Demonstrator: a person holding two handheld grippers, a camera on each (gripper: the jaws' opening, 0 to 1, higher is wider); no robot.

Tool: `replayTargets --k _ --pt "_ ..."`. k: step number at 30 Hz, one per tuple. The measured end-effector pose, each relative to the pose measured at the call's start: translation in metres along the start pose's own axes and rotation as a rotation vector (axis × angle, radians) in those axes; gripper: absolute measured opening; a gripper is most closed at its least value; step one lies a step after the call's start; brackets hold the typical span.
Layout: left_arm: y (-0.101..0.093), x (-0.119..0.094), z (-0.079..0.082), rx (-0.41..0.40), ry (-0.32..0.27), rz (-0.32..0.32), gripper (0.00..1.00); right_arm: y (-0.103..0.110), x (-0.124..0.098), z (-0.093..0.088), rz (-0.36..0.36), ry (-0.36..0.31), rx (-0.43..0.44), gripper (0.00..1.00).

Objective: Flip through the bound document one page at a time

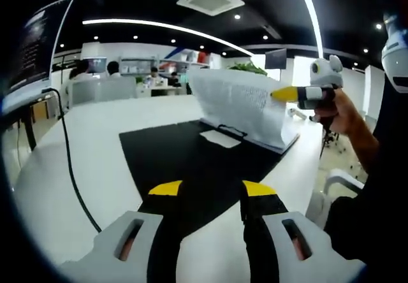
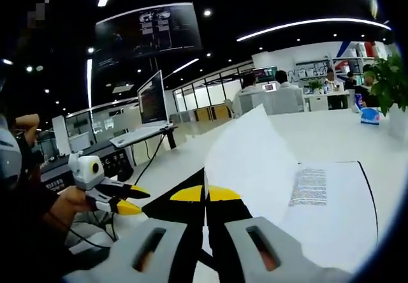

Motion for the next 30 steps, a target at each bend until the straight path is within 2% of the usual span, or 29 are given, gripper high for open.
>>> replayTargets --k 8,12,21,26,30 --pt "0.002 0.001 0.001 -0.007 0.0 -0.001 0.37 0.017 0.018 -0.018 0.012 0.061 -0.071 0.02" --pt "0.001 0.002 0.004 -0.004 -0.008 -0.004 0.36 0.022 0.028 -0.029 0.046 0.079 -0.04 0.02" --pt "-0.001 0.004 -0.002 -0.01 0.008 -0.01 0.36 0.024 0.035 -0.033 0.054 0.084 -0.019 0.02" --pt "0.0 0.004 0.003 -0.007 0.003 -0.008 0.37 0.033 0.045 -0.04 0.065 0.111 -0.06 0.02" --pt "0.001 0.003 0.007 -0.013 -0.012 -0.008 0.37 0.033 0.05 -0.046 0.07 0.131 -0.055 0.02"
Point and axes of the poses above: the point that each gripper's makers call its tool centre point, and the gripper's own axes: x roughly forward along the fingers, y roughly to its left, z roughly out of its top, the point moved 1 cm from there along -x, roughly backward along the fingers, and after that the axes turned 4 degrees about z, right-handed, at the moved point
